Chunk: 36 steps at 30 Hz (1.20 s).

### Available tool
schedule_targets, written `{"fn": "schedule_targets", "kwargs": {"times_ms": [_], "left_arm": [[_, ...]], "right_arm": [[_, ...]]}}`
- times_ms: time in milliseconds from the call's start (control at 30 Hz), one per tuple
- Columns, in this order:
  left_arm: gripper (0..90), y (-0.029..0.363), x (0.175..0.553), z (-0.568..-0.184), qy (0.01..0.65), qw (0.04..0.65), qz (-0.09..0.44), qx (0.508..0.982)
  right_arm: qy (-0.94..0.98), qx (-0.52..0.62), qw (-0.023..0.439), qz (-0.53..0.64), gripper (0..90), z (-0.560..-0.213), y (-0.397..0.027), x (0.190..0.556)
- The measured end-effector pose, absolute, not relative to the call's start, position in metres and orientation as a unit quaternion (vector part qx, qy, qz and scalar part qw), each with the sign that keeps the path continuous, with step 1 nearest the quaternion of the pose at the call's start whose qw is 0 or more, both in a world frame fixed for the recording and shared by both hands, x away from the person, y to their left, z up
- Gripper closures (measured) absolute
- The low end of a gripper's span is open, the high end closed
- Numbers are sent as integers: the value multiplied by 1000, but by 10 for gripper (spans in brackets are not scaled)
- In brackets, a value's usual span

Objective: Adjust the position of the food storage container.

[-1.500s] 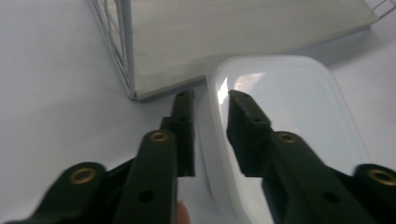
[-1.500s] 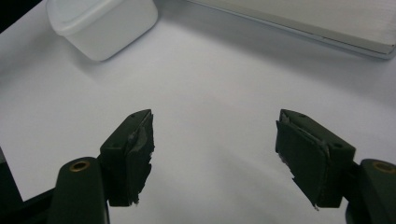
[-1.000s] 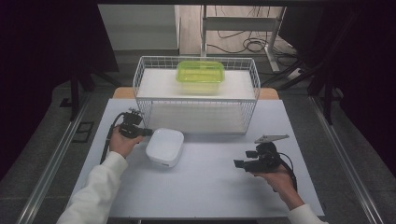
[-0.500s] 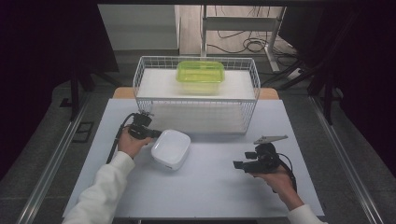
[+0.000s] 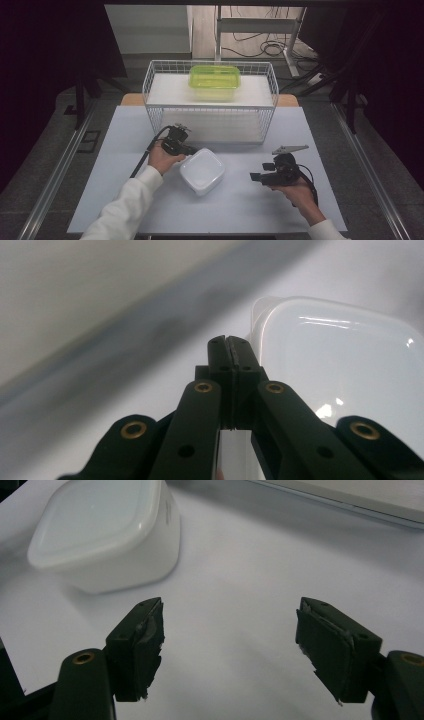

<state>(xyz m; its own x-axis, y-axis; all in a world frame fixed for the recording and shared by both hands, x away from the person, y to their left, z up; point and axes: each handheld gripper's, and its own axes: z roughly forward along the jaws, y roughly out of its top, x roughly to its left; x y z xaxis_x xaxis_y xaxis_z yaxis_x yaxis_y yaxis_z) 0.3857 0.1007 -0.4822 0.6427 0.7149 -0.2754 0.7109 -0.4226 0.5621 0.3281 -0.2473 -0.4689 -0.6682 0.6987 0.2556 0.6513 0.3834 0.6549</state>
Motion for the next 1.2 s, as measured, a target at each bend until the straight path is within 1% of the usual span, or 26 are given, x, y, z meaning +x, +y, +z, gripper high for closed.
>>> {"fn": "schedule_targets", "kwargs": {"times_ms": [300,567,833,1000,1100,1200], "left_arm": [[900,61,374,-480,371,327,-10,869],[900,42,369,-481,355,337,-26,871],[900,45,371,-480,353,341,-32,871],[900,56,369,-468,357,354,-26,864],[900,68,362,-456,360,370,-22,856],[900,76,347,-445,346,388,-28,854]], "right_arm": [[833,404,32,376,271,-469,-245,327],[833,407,33,373,269,-470,-247,327],[830,410,36,375,269,-469,-249,327],[830,412,36,373,270,-470,-250,327],[829,415,35,373,270,-469,-251,327],[829,415,38,374,270,-470,-252,327]]}}
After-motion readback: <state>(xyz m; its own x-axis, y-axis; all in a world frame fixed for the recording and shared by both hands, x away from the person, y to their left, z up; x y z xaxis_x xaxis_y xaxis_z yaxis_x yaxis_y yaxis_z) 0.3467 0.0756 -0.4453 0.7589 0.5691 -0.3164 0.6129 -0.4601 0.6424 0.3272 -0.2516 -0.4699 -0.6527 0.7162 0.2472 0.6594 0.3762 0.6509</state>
